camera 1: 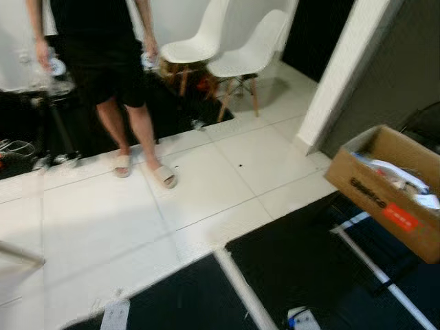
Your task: Picking trash to rubbish bin
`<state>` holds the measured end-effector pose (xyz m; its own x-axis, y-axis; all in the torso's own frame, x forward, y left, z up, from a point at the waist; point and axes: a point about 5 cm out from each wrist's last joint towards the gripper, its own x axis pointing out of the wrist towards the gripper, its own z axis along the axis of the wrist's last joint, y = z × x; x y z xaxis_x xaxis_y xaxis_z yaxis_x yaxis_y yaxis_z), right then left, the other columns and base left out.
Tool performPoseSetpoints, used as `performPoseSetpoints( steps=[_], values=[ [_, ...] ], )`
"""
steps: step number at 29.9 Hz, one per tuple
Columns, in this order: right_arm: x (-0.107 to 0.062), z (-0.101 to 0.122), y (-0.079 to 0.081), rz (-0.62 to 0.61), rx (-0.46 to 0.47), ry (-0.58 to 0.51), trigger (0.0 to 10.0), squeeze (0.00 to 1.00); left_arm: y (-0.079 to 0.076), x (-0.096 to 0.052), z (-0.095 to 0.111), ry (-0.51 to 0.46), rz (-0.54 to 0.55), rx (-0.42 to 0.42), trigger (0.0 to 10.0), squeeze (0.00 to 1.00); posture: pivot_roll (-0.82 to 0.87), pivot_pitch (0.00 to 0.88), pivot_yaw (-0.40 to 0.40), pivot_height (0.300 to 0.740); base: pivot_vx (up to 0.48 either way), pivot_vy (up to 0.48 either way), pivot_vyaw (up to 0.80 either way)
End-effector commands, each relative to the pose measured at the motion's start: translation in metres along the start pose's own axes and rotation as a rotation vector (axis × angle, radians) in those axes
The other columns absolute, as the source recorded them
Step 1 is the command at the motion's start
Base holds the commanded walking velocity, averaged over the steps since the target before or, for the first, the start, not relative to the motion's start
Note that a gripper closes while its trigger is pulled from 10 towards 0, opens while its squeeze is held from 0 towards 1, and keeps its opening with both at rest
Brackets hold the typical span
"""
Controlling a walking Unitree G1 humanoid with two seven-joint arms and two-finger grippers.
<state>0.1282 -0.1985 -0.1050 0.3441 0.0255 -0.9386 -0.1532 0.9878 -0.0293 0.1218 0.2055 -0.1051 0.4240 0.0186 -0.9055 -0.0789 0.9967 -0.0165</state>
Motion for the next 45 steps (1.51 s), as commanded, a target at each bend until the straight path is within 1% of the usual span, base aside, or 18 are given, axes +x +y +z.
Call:
performPoseSetpoints(
  steps=[1, 2, 3, 4, 7, 12, 15, 17, 18, 19, 20, 21, 22, 24, 26, 32, 41, 45],
  values=[
    [0.000, 0.002, -0.001, 0.001, 0.029, -0.015, 10.0, 0.00, -0.004, 0.000, -0.007, 0.030, -0.010, 0.005, 10.0, 0.00, 0.11, 0.037, -0.020, 0.740, 0.000, 0.000, -0.78],
    [0.000, 0.013, -0.002, 0.004, 0.053, -0.054, 10.0, 0.00, -0.004, 0.000, -0.007, 0.030, -0.010, 0.007, 10.0, 0.00, 0.11, 0.037, -0.020, 0.740, 0.000, 0.000, -0.78],
    [0.000, 0.013, -0.002, 0.004, 0.053, -0.054, 10.0, 0.00, -0.004, 0.000, -0.007, 0.030, -0.010, 0.007, 10.0, 0.00, 0.11, 0.037, -0.020, 0.740, 0.000, 0.000, -0.78],
    [0.000, 0.027, -0.003, 0.006, 0.080, -0.106, 10.0, 0.00, -0.003, 0.000, -0.006, 0.028, -0.009, 0.010, 10.0, 0.00, 0.11, 0.031, -0.036, 0.740, 0.000, 0.000, -0.78],
    [-0.001, 0.046, -0.005, 0.001, 0.113, -0.179, 10.0, 0.00, -0.003, 0.000, -0.006, 0.026, -0.008, 0.010, 10.0, 0.00, 0.11, 0.031, -0.036, 0.740, 0.000, 0.000, -0.78],
    [-0.011, 0.112, -0.009, 0.018, 0.209, -0.417, 10.0, 0.00, -0.002, 0.000, -0.003, 0.018, -0.005, 0.013, 10.0, 0.00, 0.11, 0.028, -0.034, 0.740, 0.000, 0.000, -0.78],
    [-0.021, 0.148, -0.011, 0.028, 0.234, -0.543, 10.0, 0.00, -0.002, 0.000, -0.001, 0.010, -0.001, 0.014, 10.0, 0.00, 0.11, 0.024, -0.034, 0.740, 0.000, 0.000, -0.78],
    [-0.021, 0.148, -0.011, 0.028, 0.234, -0.543, 10.0, 0.00, -0.002, 0.000, -0.001, 0.010, -0.001, 0.014, 10.0, 0.00, 0.11, 0.024, -0.034, 0.740, 0.000, 0.000, -0.78],
    [-0.029, 0.171, -0.010, 0.042, 0.243, -0.620, 10.0, 0.00, -0.001, 0.000, 0.000, 0.004, 0.004, 0.016, 10.0, 0.00, 0.11, 0.024, -0.034, 0.740, 0.000, 0.000, -0.78],
    [-0.029, 0.171, -0.010, 0.042, 0.243, -0.620, 10.0, 0.00, -0.001, 0.000, 0.000, 0.004, 0.004, 0.016, 10.0, 0.00, 0.11, 0.024, -0.034, 0.740, 0.000, 0.000, -0.78],
    [-0.039, 0.195, -0.010, 0.057, 0.256, -0.706, 10.0, 0.00, -0.001, 0.000, 0.001, -0.001, 0.011, 0.017, 10.0, 0.00, 0.11, 0.024, -0.034, 0.740, 0.000, 0.000, -0.78],
    [-0.039, 0.195, -0.010, 0.057, 0.256, -0.706, 10.0, 0.00, -0.001, 0.000, 0.001, -0.001, 0.011, 0.017, 10.0, 0.00, 0.11, 0.024, -0.034, 0.740, 0.000, 0.000, -0.78],
    [-0.050, 0.218, -0.009, 0.068, 0.259, -0.785, 10.0, 0.00, 0.000, 0.000, 0.001, -0.005, 0.018, 0.015, 10.0, 0.00, 0.11, 0.024, -0.034, 0.740, 0.000, 0.000, -0.78],
    [-0.056, 0.230, -0.008, 0.075, 0.249, -0.829, 10.0, 0.00, 0.000, 0.000, 0.001, -0.009, 0.024, 0.011, 10.0, 0.00, 0.12, 0.027, -0.039, 0.740, 0.000, 0.000, -0.78],
    [-0.062, 0.240, -0.005, 0.080, 0.223, -0.868, 10.0, 0.00, 0.000, 0.000, 0.002, -0.015, 0.030, 0.005, 10.0, 0.00, 0.13, 0.029, -0.042, 0.740, 0.000, 0.000, -0.78],
    [-0.069, 0.250, -0.005, 0.080, 0.242, -0.916, 10.0, 0.00, 0.002, 0.000, 0.003, -0.025, 0.035, -0.004, 10.0, 0.00, 0.13, 0.029, -0.042, 0.740, 0.000, 0.000, -0.79],
    [-0.073, 0.254, -0.008, 0.078, 0.264, -0.952, 10.0, 0.00, 0.005, 0.000, 0.004, -0.036, 0.039, -0.001, 10.0, 0.00, 0.13, 0.033, -0.037, 0.740, 0.000, 0.000, -0.79],
    [-0.075, 0.258, -0.005, 0.105, 0.255, -0.971, 10.0, 0.00, 0.006, 0.000, 0.006, -0.042, 0.037, 0.005, 10.0, 0.00, 0.13, 0.035, -0.028, 0.740, 0.000, 0.000, -0.79]
  ],
)
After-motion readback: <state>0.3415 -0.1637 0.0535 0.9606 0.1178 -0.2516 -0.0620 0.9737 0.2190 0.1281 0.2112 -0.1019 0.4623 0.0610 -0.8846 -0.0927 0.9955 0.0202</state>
